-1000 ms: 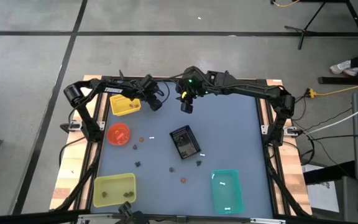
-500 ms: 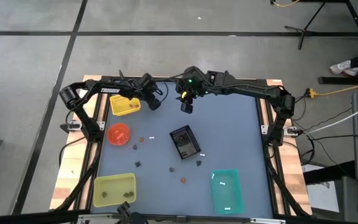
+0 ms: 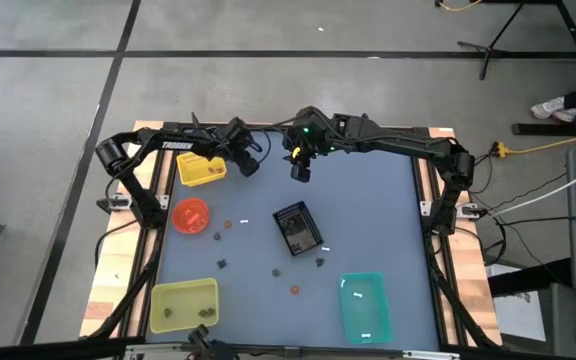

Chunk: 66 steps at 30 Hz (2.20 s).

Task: Sort Halloween decoration
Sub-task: Put the violet witch hat into the top yellow bin

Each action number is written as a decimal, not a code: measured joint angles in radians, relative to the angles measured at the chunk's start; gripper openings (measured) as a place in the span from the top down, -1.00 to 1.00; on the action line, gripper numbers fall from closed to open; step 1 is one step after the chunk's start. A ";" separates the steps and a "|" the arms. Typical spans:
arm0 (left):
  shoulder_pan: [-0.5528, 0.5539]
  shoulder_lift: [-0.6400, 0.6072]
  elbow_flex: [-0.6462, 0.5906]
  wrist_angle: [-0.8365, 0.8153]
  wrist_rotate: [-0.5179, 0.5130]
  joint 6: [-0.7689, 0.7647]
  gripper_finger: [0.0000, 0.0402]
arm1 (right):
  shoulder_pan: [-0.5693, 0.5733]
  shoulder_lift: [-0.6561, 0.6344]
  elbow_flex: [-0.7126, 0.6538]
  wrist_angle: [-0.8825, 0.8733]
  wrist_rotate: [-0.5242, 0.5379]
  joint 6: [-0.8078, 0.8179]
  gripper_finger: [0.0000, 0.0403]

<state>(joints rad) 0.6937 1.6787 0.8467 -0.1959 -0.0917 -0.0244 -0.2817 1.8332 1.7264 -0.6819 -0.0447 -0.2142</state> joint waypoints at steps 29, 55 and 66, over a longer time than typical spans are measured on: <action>0.000 0.054 0.003 0.018 -0.007 -0.051 0.88 | 0.000 0.000 0.000 0.000 0.000 0.000 0.28; 0.000 0.017 0.000 0.009 -0.001 -0.045 0.99 | 0.000 0.000 0.000 0.000 0.000 0.000 0.28; 0.006 -0.145 0.001 -0.005 -0.001 -0.044 0.99 | 0.000 0.000 0.000 0.000 0.000 0.000 0.28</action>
<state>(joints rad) 0.7002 1.5333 0.8474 -0.2014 -0.0932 -0.0687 -0.2815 1.8332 1.7264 -0.6819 -0.0447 -0.2142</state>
